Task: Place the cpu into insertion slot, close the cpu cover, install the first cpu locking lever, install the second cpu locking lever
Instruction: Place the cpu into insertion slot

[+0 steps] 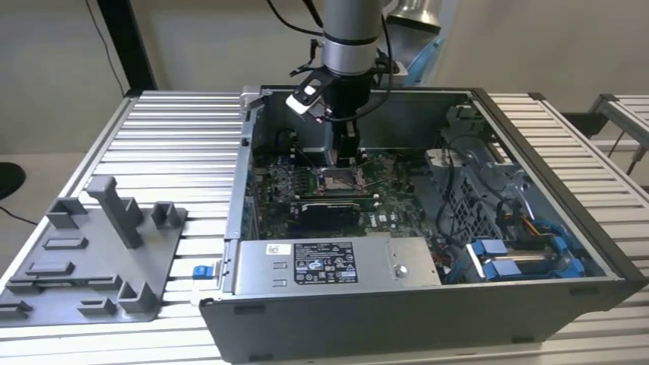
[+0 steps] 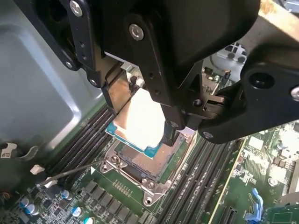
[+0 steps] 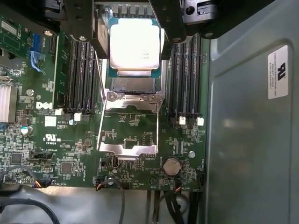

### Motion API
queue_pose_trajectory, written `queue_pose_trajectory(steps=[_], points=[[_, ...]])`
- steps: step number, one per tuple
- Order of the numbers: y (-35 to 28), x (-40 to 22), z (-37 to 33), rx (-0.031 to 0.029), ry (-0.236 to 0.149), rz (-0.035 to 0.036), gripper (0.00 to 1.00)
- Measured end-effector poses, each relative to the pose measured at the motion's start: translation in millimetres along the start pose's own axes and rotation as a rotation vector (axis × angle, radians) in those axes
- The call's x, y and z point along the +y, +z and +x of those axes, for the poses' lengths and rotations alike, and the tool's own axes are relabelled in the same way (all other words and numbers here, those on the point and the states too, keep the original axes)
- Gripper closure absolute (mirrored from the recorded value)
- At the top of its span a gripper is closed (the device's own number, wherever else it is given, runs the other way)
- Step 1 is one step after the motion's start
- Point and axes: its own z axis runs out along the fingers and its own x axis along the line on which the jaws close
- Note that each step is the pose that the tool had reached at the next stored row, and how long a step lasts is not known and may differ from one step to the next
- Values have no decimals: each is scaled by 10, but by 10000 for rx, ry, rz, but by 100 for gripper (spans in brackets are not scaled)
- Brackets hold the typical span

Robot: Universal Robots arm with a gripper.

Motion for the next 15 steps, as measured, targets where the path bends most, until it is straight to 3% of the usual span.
queue_pose_trajectory(steps=[11, 15], points=[[194, -5, -10, -7, 286, -7, 100], [221, -7, -11, 8, 339, -7, 100]])
